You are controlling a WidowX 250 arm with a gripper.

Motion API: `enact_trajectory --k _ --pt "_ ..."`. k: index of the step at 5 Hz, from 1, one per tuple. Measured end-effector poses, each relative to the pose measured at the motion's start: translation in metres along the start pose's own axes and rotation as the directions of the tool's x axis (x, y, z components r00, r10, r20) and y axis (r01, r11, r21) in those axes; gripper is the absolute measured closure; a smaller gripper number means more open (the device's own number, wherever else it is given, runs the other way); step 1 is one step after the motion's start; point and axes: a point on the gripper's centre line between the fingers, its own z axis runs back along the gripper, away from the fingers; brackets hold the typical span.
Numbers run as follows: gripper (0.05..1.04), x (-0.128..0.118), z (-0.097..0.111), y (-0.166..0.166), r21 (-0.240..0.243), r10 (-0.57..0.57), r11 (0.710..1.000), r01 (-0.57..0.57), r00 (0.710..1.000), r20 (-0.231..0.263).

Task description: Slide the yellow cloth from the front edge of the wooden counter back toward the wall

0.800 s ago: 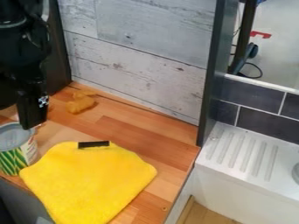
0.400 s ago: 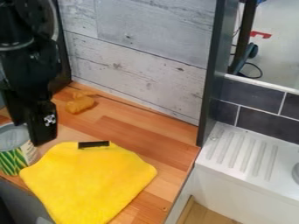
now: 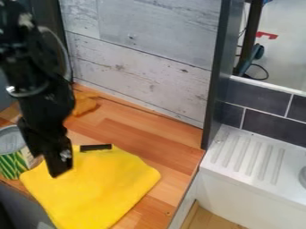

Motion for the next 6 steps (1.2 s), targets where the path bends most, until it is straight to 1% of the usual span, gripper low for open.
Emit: enact_trajectory --k 1,2,3,4,5,6 --pt "0.083 0.002 -0.021 0.003 0.010 0.005 1.000 -0.005 0.999 -0.041" --pt "0.083 0.004 -0.042 0.000 0.020 -0.025 0.999 0.027 0.995 -0.098" --pt "0.083 0.004 -0.062 0.000 0.026 -0.016 0.999 0.020 0.991 -0.135" --pt "0.083 0.006 -0.076 -0.001 0.019 0.001 1.000 0.002 0.987 -0.158" --pt "0.083 0.021 -0.080 0.002 0.046 0.012 0.999 -0.004 0.986 -0.168" --pt "0.083 0.050 -0.080 0.010 0.043 0.037 0.999 -0.032 0.992 -0.120"
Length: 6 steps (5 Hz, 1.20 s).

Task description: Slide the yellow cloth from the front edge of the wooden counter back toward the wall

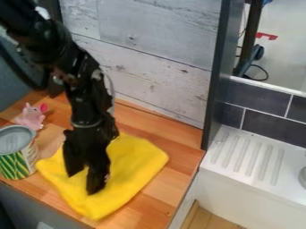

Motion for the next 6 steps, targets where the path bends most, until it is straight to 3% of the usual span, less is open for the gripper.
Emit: enact_trajectory --k 1,2,3,5,6 --pt "0.083 0.041 0.004 0.003 0.023 -0.021 1.000 0.019 0.998 0.054" --pt "0.083 0.061 0.007 -0.002 0.062 -0.039 0.997 0.035 0.997 0.060" --pt "0.083 0.075 0.010 -0.005 0.069 -0.039 0.997 0.036 0.999 0.035" --pt "0.083 0.069 0.013 -0.011 0.051 0.057 0.997 -0.059 0.998 0.041" --pt "0.083 0.062 0.035 -0.026 0.031 0.073 0.997 -0.075 0.995 0.071"
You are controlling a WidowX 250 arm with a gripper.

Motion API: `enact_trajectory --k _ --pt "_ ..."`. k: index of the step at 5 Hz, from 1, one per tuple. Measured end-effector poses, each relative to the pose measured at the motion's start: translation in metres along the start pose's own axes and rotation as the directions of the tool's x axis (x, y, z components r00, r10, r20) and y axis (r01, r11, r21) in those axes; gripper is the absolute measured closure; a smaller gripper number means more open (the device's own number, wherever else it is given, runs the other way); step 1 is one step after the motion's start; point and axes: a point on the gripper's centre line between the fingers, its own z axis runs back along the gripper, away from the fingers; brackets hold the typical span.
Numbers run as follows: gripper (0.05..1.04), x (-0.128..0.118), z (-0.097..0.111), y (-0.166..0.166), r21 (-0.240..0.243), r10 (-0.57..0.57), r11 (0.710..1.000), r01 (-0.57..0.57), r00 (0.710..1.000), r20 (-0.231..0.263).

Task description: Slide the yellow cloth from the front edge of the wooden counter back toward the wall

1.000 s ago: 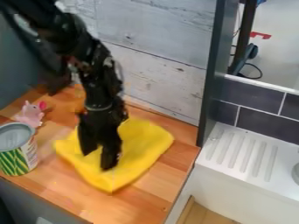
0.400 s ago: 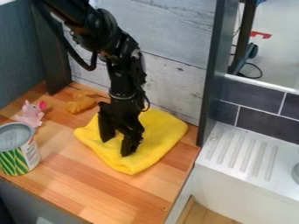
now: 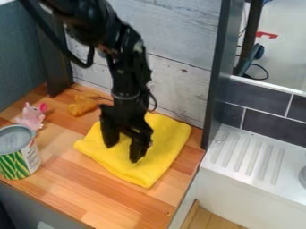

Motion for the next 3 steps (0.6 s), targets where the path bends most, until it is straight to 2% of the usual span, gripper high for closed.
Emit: enact_trajectory --k 1,2,3 --pt "0.083 -0.006 0.038 -0.010 -0.027 0.019 0.999 -0.019 0.999 0.032" --pt "0.083 -0.013 0.069 -0.012 -0.033 0.012 0.999 -0.010 0.998 0.068" --pt "0.083 -0.038 0.101 -0.002 0.010 -0.008 1.000 0.007 0.998 0.058"
